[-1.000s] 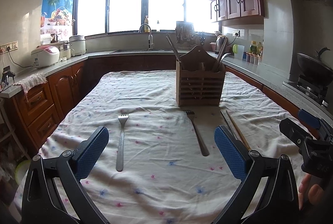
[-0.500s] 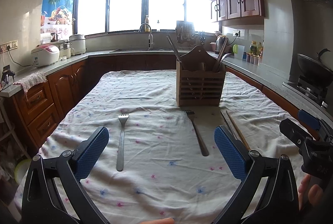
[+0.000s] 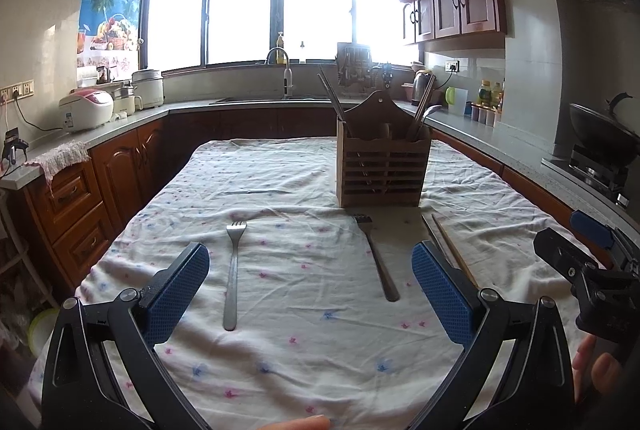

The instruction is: Organize utensils

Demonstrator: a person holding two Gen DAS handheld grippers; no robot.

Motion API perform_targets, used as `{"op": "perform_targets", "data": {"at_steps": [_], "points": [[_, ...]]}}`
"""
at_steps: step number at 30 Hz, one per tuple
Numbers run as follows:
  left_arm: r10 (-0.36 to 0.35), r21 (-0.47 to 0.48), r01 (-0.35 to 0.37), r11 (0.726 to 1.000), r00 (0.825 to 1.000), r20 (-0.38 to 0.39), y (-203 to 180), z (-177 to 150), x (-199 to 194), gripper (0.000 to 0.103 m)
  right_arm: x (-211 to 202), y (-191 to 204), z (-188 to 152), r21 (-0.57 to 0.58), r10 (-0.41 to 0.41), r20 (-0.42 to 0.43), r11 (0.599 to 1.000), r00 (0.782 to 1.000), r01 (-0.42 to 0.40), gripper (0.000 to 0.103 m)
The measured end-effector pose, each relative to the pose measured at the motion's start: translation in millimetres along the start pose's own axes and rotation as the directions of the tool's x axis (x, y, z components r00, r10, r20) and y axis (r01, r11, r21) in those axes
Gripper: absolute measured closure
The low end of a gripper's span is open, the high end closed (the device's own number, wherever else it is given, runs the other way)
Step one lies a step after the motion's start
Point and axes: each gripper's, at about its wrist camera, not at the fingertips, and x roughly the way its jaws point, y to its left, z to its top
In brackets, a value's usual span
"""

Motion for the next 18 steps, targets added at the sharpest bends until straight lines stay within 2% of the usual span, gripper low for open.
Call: {"op": "perform_targets", "data": {"at_steps": [18], "points": [[0.008, -0.001, -0.008, 1.000, 1.000, 0.001, 0.2, 1.8, -0.9, 0.000, -0.9, 0.7, 2.2, -0.002, 0.000, 0.003, 1.000, 1.000, 0.000, 0.000]]}}
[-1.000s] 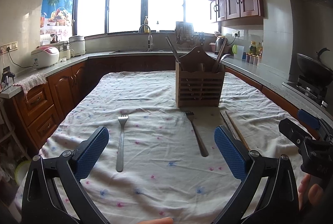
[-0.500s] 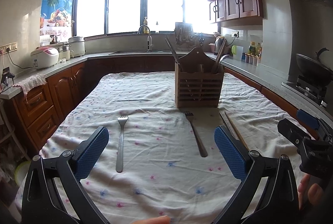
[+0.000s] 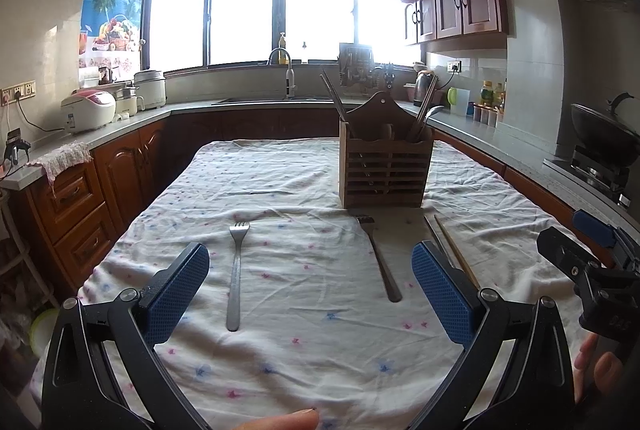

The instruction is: Organize utensils

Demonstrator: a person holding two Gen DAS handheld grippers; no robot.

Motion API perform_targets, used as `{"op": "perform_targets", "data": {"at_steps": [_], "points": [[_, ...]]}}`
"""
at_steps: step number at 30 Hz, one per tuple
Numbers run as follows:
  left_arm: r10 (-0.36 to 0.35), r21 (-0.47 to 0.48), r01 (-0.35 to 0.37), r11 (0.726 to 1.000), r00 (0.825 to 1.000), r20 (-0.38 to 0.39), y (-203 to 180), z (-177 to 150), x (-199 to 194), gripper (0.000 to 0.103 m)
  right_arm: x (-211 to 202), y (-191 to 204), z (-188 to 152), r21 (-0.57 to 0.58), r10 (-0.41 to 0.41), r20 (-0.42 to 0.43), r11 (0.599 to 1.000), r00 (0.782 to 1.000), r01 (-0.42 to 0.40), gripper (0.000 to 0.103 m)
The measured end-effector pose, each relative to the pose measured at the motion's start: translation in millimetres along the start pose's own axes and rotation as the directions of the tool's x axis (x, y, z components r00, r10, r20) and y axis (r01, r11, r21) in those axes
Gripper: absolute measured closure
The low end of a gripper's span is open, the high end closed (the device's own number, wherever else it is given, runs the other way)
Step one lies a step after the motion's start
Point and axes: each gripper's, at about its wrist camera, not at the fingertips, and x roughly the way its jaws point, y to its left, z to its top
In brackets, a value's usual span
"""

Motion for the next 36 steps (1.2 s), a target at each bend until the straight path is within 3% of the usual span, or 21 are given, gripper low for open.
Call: {"op": "perform_targets", "data": {"at_steps": [36], "points": [[0.016, 0.005, -0.016, 1.000, 1.000, 0.014, 1.2, 4.9, -2.4, 0.000, 0.1, -1.6, 1.5, 0.001, 0.005, 0.003, 1.000, 1.000, -0.005, 0.000]]}}
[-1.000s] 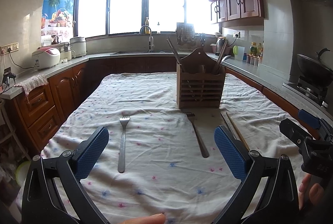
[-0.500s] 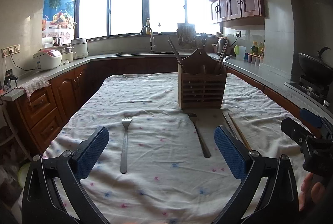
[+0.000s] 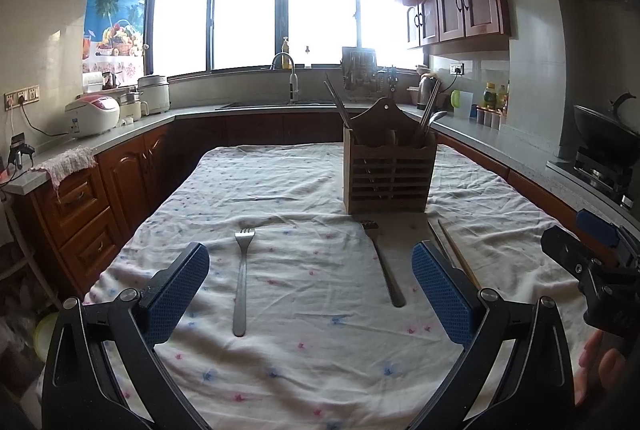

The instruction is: Organize utensils

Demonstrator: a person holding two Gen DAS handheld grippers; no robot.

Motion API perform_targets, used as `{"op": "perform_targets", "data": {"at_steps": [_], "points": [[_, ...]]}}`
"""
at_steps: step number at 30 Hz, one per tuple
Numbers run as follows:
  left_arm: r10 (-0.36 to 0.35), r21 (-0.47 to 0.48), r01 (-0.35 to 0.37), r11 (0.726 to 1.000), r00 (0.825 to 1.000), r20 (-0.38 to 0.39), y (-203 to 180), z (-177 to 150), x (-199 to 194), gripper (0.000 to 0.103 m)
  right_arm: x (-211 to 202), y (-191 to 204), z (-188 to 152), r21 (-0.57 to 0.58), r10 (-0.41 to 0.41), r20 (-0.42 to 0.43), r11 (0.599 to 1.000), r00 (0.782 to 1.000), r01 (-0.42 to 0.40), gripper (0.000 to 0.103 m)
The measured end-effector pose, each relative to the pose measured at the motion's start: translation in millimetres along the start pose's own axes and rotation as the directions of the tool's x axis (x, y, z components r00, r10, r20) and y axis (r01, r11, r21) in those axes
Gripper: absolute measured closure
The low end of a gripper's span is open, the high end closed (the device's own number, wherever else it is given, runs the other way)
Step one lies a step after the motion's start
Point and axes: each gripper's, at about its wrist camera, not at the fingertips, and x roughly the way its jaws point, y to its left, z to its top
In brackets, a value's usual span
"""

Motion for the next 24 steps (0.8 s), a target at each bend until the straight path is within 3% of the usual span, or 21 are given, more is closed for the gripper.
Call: {"op": "perform_targets", "data": {"at_steps": [24], "points": [[-0.014, 0.002, 0.014, 1.000, 1.000, -0.005, -2.8, 2.0, 5.6, 0.000, -1.2, -1.6, 3.8, 0.005, -0.001, 0.002, 1.000, 1.000, 0.001, 0.000]]}}
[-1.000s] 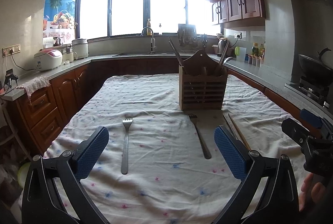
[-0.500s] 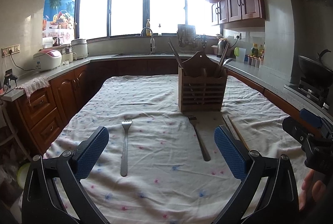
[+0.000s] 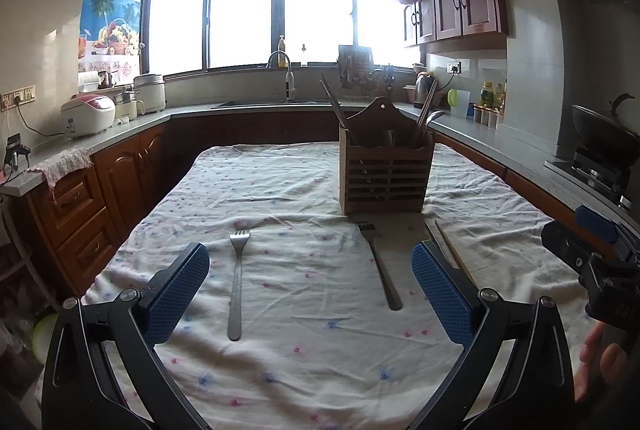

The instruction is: Organize utensils

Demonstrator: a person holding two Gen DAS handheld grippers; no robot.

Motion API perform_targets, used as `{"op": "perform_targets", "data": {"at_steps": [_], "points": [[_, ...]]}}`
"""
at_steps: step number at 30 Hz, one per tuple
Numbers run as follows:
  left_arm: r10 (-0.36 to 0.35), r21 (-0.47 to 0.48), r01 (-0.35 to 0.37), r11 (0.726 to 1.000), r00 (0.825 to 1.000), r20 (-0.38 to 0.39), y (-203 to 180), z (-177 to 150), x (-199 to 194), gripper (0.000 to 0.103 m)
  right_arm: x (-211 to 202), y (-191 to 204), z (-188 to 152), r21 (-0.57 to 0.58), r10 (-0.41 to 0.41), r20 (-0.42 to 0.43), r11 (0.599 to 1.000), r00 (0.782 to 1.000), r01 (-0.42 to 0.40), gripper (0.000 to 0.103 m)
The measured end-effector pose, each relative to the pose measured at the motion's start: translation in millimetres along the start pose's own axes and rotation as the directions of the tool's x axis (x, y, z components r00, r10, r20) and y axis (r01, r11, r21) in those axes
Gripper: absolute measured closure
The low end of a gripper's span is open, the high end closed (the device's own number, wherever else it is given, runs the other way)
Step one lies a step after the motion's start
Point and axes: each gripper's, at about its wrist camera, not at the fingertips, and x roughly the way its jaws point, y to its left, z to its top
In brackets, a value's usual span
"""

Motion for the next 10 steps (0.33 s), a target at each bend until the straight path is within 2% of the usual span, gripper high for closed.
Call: {"op": "perform_targets", "data": {"at_steps": [10], "points": [[-0.010, 0.002, 0.010, 1.000, 1.000, -0.002, -1.6, 1.5, 2.0, 0.000, 2.8, -2.5, 0.9, 0.001, 0.001, -0.006, 1.000, 1.000, -0.001, 0.000]]}}
